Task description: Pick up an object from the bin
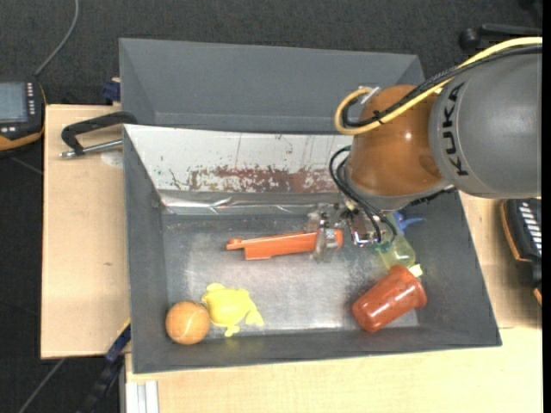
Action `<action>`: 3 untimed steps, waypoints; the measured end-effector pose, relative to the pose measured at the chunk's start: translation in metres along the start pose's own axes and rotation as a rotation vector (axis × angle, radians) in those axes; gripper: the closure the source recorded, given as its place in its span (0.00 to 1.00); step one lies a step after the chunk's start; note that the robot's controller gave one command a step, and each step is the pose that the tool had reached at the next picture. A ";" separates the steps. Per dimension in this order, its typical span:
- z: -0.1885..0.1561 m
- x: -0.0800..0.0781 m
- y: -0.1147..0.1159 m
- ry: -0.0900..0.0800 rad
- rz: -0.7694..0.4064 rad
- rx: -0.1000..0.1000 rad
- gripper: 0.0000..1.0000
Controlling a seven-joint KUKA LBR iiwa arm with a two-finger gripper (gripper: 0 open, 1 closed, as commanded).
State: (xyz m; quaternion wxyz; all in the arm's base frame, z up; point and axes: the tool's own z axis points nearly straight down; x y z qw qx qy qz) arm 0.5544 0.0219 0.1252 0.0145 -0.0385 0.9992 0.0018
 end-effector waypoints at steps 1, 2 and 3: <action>0.006 0.006 -0.007 0.009 -0.002 -0.002 1.00; -0.034 0.000 -0.005 0.009 0.011 -0.001 1.00; -0.087 -0.007 -0.005 -0.002 0.012 -0.001 1.00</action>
Offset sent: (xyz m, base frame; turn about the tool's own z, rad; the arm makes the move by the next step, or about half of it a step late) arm 0.0091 -0.0018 0.0727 0.0078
